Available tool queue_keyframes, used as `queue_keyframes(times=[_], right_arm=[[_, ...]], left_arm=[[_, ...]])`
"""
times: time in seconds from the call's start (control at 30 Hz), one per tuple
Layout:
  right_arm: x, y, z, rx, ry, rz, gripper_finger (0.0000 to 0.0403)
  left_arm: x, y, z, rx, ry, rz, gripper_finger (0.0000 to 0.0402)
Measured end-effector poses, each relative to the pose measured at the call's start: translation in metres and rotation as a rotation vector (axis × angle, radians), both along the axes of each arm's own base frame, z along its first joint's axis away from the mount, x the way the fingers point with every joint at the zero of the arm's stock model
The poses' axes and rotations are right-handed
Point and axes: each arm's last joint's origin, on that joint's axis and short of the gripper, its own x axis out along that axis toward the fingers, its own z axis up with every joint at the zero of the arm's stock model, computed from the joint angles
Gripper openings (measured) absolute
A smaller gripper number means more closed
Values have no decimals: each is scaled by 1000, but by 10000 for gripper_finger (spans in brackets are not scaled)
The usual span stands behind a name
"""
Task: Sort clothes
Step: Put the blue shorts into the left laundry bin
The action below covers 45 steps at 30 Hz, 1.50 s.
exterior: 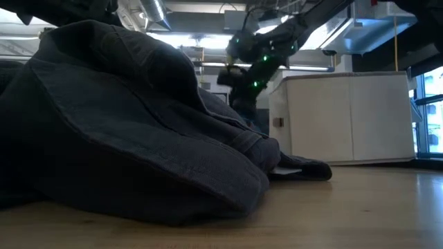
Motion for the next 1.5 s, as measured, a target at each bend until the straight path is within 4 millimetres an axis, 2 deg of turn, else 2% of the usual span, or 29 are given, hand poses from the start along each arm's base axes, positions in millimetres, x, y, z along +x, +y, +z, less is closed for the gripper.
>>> queue_keyframes(times=[0.1,0.3,0.5,0.67,0.93,1.13,1.27,1.5], right_arm=[[-1,0,17,-20,-49,-1,25],[-1,1,30,-32,-81,-1,25],[3,3,42,-41,-103,8,25],[9,3,73,-78,-185,11,25],[15,1,123,-116,-302,6,25],[19,0,158,-159,-494,10,25],[22,0,172,-157,-637,48,25],[24,1,179,-150,-742,77,25]], left_arm=[[0,2,2,34,-11,53,162],[6,6,9,88,-128,150,162],[7,7,2,71,-70,153,162],[6,7,-1,72,-29,175,162],[-1,5,4,81,-63,176,162],[-15,1,8,85,-90,178,162],[-22,-1,8,81,-91,179,162],[-32,-4,10,70,-123,182,162]])
